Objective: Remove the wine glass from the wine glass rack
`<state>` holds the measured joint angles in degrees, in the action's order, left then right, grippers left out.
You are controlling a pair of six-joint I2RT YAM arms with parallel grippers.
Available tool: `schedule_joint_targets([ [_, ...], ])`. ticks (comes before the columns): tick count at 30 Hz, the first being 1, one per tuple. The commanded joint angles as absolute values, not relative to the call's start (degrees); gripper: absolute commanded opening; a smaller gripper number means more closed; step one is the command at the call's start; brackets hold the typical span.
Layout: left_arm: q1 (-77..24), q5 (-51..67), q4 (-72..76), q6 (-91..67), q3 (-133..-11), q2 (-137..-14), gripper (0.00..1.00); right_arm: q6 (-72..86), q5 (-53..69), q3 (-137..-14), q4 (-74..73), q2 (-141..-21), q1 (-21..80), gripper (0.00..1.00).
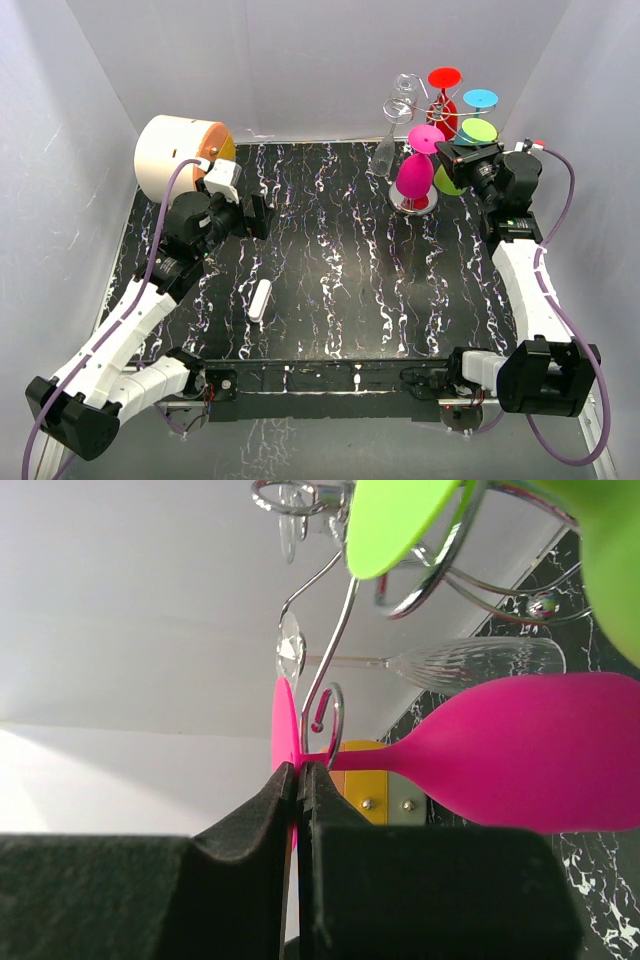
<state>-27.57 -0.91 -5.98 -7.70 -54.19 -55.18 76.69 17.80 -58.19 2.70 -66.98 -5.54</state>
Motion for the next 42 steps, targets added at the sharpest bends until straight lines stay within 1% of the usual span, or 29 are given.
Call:
schedule_joint_targets([
  [1, -27.87, -1.13, -4.07, -7.73, -53.89, -53.18, 0.99, 76.50, 16.31, -62.62, 4.57, -66.57, -4.12, 0.00],
  [13, -28.12, -1.54, -4.13, -7.65, -53.83, -52.77, 0.99, 75.61, 12.65, -66.01, 3.53, -69.98, -1.40, 0.00],
  [22, -28.39, -1.76, -4.28, -7.47, -53.88, -52.65, 0.99, 74.12, 5.97, -68.20, 0.33, -70.83, -0.35, 0.00],
  [42, -28.85, -2.07, -4.44, -7.29, -53.89, -52.74, 0.99, 74.61, -3.76, -67.60, -2.59, -68.74, -0.26, 0.00],
])
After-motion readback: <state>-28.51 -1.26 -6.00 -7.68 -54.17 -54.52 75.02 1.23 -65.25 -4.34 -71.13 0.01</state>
